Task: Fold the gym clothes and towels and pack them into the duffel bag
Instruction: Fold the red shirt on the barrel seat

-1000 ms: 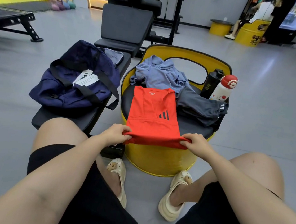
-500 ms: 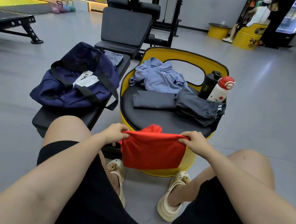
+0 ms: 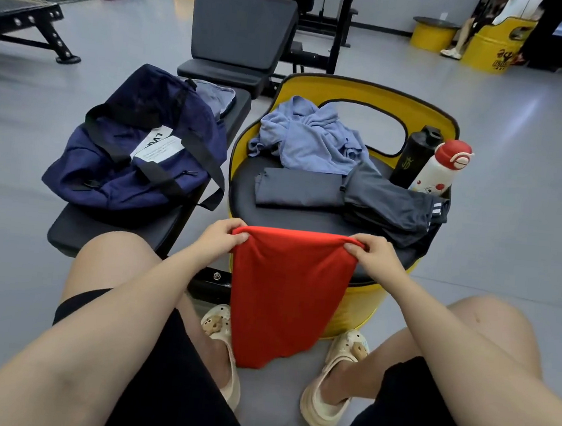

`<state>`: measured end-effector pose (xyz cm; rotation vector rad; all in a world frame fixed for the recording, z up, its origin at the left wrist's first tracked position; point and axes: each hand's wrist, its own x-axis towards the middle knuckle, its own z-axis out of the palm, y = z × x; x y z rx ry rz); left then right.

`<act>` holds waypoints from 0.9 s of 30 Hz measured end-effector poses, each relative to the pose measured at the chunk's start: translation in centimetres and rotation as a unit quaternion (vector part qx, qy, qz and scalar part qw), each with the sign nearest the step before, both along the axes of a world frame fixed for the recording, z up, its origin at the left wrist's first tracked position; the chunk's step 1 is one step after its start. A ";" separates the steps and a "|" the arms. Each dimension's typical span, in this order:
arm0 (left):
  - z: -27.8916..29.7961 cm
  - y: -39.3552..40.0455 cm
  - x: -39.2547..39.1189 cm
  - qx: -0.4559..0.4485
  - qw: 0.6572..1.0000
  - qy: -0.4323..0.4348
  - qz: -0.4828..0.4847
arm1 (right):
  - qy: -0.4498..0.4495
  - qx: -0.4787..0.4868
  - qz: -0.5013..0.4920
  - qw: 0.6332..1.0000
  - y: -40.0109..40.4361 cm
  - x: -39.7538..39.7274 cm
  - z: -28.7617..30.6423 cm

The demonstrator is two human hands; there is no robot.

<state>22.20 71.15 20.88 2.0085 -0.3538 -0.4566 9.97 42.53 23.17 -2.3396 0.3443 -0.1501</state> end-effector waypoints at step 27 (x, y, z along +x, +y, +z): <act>19.3 -8.3 13.8 -0.089 0.978 -0.152 0.110 | -0.192 0.066 -0.103 0.974 -4.1 15.4 18.0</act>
